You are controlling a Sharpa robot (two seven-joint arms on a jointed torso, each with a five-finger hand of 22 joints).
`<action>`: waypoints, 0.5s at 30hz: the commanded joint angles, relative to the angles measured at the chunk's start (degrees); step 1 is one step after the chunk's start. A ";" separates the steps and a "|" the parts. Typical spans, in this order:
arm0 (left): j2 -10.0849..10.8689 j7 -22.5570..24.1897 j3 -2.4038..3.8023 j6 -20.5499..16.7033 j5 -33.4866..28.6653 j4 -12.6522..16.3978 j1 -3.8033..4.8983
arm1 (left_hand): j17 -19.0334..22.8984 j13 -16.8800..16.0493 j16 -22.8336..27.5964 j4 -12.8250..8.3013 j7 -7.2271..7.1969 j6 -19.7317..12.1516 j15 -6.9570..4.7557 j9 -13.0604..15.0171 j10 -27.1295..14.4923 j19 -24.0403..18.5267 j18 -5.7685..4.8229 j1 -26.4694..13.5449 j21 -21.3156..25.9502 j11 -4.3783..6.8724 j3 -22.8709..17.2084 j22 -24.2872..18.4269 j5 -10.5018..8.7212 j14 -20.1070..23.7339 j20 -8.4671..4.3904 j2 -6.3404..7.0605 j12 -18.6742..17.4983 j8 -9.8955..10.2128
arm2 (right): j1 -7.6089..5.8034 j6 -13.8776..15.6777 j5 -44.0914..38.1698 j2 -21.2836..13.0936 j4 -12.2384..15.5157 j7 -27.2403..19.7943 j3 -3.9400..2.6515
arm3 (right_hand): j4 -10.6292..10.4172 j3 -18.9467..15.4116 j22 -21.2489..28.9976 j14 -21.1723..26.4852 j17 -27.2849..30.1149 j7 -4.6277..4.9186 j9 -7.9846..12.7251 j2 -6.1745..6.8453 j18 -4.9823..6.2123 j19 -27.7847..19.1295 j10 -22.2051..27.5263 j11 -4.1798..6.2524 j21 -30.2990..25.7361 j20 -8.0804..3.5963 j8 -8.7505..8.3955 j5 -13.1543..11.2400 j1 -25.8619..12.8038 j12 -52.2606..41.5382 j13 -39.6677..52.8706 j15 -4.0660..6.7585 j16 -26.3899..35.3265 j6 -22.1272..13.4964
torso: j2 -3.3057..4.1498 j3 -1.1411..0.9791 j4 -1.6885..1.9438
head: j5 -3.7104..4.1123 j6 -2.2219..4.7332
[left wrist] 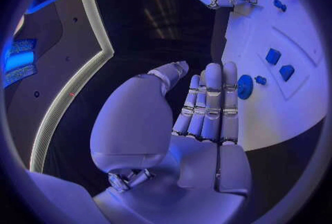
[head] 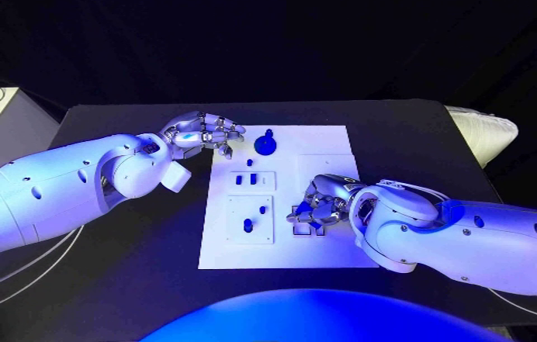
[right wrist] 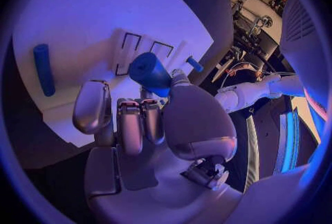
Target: Assemble the parts on the task board
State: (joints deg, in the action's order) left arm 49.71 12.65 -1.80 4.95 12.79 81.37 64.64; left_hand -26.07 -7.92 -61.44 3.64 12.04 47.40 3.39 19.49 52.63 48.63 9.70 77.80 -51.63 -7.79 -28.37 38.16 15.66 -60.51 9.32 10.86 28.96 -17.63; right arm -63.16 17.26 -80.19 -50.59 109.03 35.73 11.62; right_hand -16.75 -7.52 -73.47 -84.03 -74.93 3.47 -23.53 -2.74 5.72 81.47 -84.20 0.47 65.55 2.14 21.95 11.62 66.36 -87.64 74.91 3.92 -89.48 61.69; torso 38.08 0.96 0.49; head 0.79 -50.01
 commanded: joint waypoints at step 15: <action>-0.01 0.00 0.02 1.45 0.11 0.18 -0.01 | 0.06 0.10 0.30 0.36 0.06 -0.50 0.30 0.01 -0.36 0.49 0.80 0.09 0.44 -0.21 -0.01 -0.14 -0.02 0.12 -0.01 -0.50 0.27 -0.46 | 0.38 2.64 -7.80 0.52 0.93 1.43 -0.05 | 0.16 -1.56 0.33 -5.63 -13.61 -0.10 0.29 1.34 -0.75 0.04 -4.48 0.32 -0.67 -0.09 0.63 -0.20 1.01 0.36 13.08 0.33 0.04 -0.02 | 0.12 0.02 0.14 | 0.00 0.01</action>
State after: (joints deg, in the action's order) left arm 49.73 12.47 -1.80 5.10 12.82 81.40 64.64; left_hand -26.08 -7.88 -61.44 3.64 12.04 47.40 3.39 19.49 52.63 48.63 9.70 77.80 -51.39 -7.79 -28.37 38.10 15.66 -60.51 9.32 10.86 28.96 -17.89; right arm -62.86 19.10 -85.33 -50.11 109.83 36.82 11.59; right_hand -16.59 -8.83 -73.19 -84.02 -74.92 3.47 -23.15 -1.77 5.72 81.47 -84.00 0.65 65.07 2.14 22.22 11.62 67.30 -87.63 74.91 3.91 -89.47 61.69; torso 38.16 0.98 0.59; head 0.80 -50.01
